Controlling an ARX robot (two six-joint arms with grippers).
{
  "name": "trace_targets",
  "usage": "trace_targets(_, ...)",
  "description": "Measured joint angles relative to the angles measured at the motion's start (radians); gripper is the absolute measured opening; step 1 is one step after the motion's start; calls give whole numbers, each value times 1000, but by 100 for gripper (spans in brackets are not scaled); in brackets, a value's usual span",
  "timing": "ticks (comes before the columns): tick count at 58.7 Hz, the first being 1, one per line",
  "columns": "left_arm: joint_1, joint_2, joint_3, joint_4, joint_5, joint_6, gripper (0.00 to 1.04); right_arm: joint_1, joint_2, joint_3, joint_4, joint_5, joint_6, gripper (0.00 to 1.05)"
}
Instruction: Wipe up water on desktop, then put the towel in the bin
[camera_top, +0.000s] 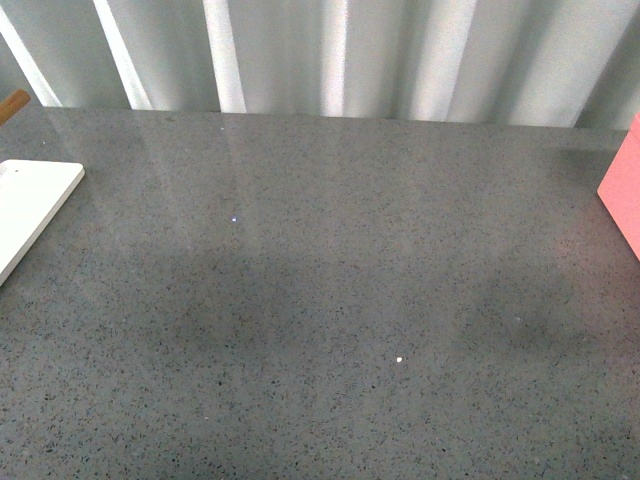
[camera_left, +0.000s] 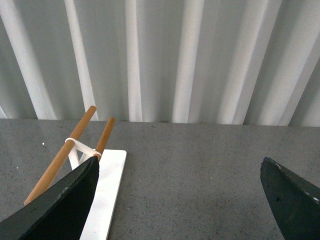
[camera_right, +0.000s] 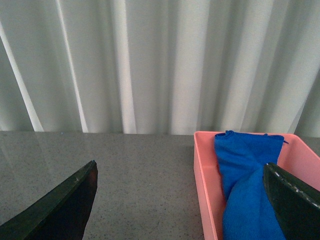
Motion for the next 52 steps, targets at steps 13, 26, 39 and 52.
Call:
trace_targets(13,0,0,0,0,0,0,98,0,0,0,0,0,0,98)
trace_targets(26,0,0,0,0,0,0,98,0,0,0,0,0,0,98)
trace_targets(39,0,0,0,0,0,0,98,0,0,0,0,0,0,98)
trace_targets(52,0,0,0,0,0,0,98,0,0,0,0,0,0,98)
